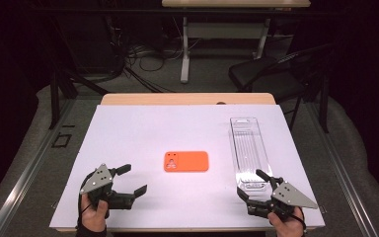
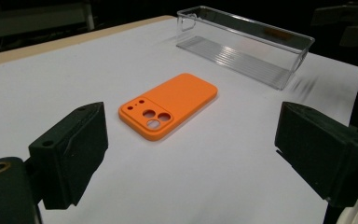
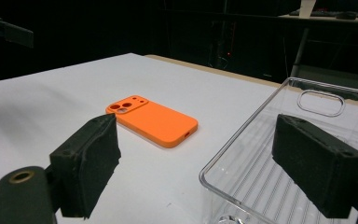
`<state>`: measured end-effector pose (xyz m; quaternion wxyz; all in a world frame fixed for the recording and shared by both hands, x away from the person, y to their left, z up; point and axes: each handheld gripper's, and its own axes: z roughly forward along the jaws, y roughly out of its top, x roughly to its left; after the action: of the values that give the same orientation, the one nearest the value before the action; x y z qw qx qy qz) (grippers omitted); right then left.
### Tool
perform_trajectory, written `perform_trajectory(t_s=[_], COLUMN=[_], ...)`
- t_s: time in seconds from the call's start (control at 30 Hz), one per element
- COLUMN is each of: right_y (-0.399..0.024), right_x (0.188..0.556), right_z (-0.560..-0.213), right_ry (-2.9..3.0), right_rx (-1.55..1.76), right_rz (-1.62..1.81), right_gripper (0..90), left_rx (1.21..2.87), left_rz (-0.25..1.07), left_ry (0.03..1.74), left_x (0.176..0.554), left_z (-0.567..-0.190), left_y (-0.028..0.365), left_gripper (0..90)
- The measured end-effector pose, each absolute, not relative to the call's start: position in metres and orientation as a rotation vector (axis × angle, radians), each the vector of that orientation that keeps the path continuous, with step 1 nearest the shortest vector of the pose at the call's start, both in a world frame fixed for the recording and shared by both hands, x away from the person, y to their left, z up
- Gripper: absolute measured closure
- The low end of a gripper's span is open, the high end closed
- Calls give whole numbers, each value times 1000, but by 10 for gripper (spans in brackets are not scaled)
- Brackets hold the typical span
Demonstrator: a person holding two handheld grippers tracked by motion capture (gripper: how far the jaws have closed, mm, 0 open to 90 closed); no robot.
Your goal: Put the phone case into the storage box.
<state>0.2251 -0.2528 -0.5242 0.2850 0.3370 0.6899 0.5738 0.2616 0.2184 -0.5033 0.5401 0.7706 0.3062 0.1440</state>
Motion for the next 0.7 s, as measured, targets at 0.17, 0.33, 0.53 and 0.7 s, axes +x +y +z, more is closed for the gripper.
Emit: perform_trajectory(t_s=[0.17, 0.33, 0.53, 0.7], right_y=[-251, -249, -246, -243], right_x=[225, 226, 228, 229], right_z=[-525, -525, -527, -530], right_ry=[1901, 1950, 2032, 2076], right_rx=[931, 927, 933, 941], right_rz=[1518, 1506, 1493, 1473], right_gripper=[142, 142, 143, 143], left_rx=[1874, 1901, 1931, 1953], left_rz=[297, 264, 230, 199], left_ry=[764, 778, 789, 793], left_x=[267, 269, 271, 272], left_z=[-508, -510, -511, -513], left_y=[215, 212, 210, 207], left_gripper=[96, 97, 97, 97])
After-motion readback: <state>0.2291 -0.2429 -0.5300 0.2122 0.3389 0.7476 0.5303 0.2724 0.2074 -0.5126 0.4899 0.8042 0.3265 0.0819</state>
